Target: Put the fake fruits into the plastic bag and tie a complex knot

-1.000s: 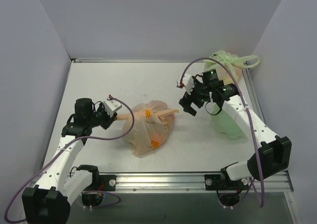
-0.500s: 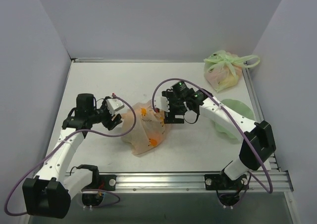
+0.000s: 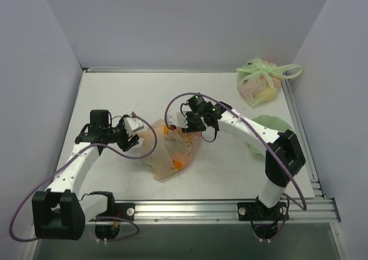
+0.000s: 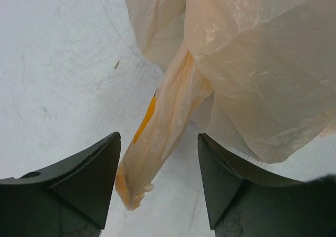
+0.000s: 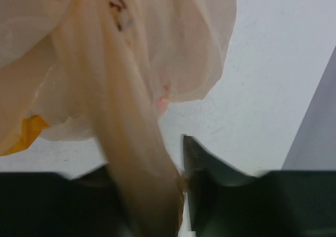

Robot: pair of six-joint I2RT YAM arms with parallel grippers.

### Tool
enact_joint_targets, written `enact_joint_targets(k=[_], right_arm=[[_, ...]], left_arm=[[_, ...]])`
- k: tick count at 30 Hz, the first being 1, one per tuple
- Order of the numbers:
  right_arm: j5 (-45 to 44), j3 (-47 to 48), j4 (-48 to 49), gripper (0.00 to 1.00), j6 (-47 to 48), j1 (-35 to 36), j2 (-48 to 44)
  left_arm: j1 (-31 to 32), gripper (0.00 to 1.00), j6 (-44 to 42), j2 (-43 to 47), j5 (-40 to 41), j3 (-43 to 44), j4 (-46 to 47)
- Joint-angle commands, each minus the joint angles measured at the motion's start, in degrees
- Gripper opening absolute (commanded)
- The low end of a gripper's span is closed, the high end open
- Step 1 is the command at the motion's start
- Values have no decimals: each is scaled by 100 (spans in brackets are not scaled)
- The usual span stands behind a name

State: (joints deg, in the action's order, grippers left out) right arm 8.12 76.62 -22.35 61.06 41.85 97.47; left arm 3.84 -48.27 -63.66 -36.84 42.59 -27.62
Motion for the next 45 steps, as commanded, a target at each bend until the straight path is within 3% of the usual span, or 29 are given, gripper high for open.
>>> enact_joint_targets(k=[1,2,5,6,9,12,15,22,24,29,32,34,36,38,39,45], right_arm=[[-337,327,134,8,-217,52,35],[-363,319,143,0,-287,26,18],[-381,231,161,0,-752,-36,-140],[-381,178,195,0,-979,-62,-202],[-530,-33,292,0,-1637,-255,-378],[-610,-130,292,0,-2158,-640,-448],[-671,-217,301,0,-2835,-1176,-492],[-645,-674,336,0,-3688,-2021,-650],[-540,-823,337,0,-3838,-2127,-650],[-48,-1026,328,0,-3829,-2111,-905],[706,-711,39,0,-3759,-2014,-1037],[955,-404,-305,47,-3487,-1926,-1090],[719,-341,-105,80,-3041,-1663,-1264],[270,-262,116,85,-2311,-1496,-1327],[147,-201,230,92,-1796,-1312,-1310],[322,-332,196,96,-114,-749,-1143]], left_arm=[[-76,66,-201,-251,-315,-5,458],[-67,55,-105,-296,-315,4,528],[-67,26,650,-454,-219,13,958],[-67,1,1200,-481,-140,4,1282],[-76,0,2231,-428,387,-145,1881],[-76,0,2628,-288,905,-303,2023],[-102,0,2682,-226,1502,-444,1971],[-173,0,2560,-85,1847,-761,1900],[-173,0,2489,-129,1769,-778,1865],[-120,0,2366,37,583,-621,1646],[117,0,2314,90,188,-340,1514],[353,0,2278,117,194,-234,1487],[469,0,2235,117,239,-76,1452],[565,0,2217,82,239,30,1443],[592,0,2217,56,195,56,1443],[645,1,2269,-68,125,241,1531]])
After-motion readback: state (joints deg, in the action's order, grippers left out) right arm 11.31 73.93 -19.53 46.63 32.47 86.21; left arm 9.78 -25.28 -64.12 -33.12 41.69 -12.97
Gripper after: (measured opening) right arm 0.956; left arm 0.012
